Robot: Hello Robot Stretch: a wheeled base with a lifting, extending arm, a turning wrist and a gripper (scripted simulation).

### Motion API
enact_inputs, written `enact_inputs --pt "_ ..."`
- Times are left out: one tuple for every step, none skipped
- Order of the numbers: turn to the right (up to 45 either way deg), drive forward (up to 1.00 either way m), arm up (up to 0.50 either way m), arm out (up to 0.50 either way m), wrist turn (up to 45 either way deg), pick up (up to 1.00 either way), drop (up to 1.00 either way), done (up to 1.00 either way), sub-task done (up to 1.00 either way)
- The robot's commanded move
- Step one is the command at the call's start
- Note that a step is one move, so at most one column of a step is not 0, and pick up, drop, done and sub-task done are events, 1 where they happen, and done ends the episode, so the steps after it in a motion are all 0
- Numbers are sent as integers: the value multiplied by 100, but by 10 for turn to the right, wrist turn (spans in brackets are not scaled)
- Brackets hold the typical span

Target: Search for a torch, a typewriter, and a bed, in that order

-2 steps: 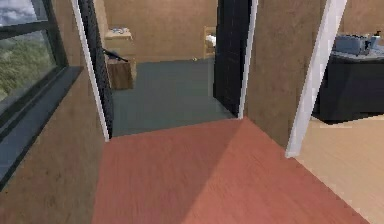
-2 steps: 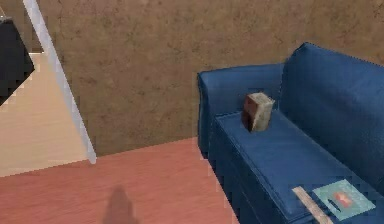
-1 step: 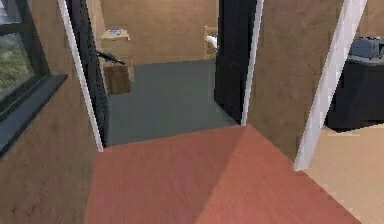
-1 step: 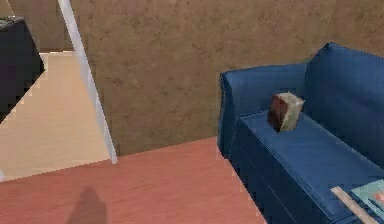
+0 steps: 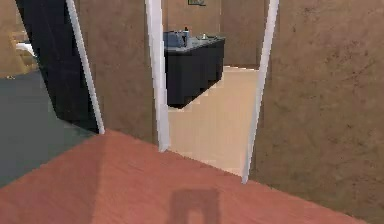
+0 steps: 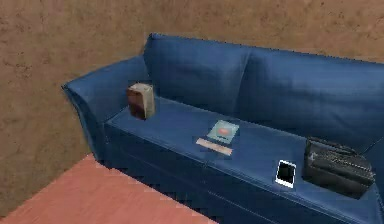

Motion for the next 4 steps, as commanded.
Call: enact_inputs --pt "330 0 0 0 0 0 0 0 0" --pt "0 10 0 0 0 0 0 0 0" --pt "-450 0 0 0 0 0 0 0 0" --pt "-390 0 0 0 0 0 0 0 0"
